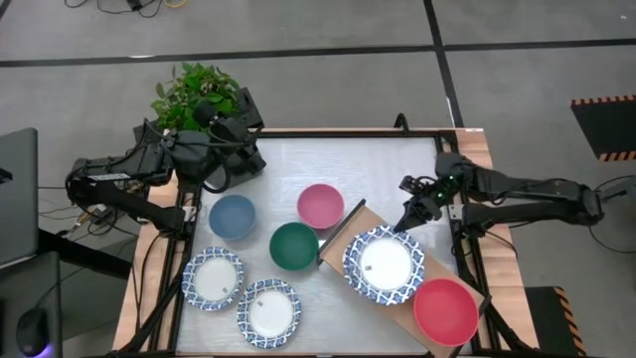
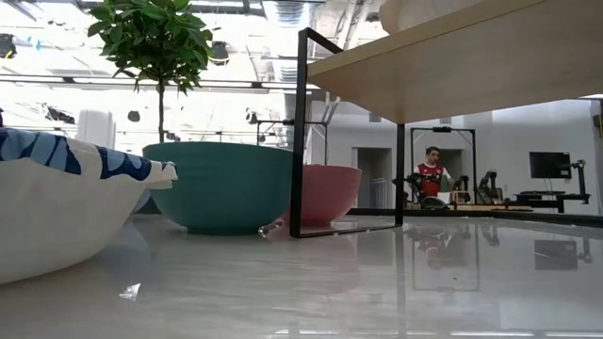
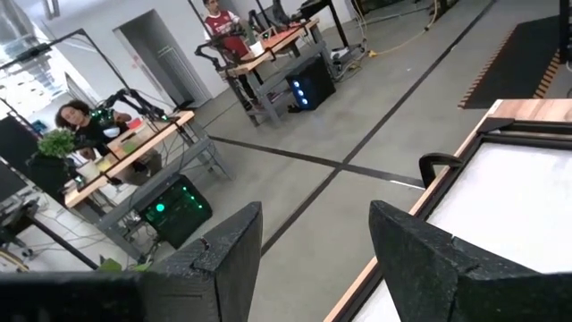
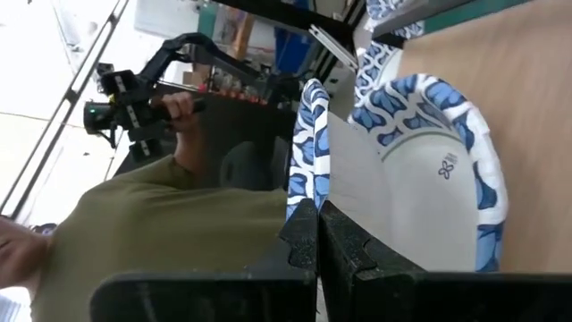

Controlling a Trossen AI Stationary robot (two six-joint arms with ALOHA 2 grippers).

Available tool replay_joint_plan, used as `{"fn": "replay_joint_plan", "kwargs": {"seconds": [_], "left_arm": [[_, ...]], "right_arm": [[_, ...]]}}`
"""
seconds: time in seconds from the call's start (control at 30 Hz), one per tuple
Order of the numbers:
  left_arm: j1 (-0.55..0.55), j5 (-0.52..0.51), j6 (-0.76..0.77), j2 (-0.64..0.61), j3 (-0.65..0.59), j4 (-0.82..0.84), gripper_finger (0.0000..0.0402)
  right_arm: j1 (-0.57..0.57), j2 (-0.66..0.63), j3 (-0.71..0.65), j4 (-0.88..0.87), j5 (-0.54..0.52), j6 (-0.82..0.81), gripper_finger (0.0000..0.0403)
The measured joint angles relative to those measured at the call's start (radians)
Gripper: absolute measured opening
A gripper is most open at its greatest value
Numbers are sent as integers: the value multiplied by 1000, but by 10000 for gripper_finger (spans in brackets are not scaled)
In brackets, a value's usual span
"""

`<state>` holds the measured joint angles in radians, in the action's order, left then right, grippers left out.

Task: Place and stack bowls onto a shelf
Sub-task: Stack the white patterned bowl on top of the white patterned bowl on the shelf

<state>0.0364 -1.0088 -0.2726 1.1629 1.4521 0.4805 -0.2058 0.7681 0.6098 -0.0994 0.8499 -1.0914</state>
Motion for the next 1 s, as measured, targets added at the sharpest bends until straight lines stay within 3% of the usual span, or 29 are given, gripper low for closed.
{"fn": "replay_joint_plan", "kwargs": {"seconds": [0.17,0.6,1.0], "left_arm": [[0,0,0,0,0,0,196],[0,0,-3,0,0,0,196],[0,0,-6,0,0,0,196]], "right_arm": [[0,40,0,0,13,1,22],[0,69,2,38,11,-19,96],[-26,69,33,-45,-8,-2,211]]}}
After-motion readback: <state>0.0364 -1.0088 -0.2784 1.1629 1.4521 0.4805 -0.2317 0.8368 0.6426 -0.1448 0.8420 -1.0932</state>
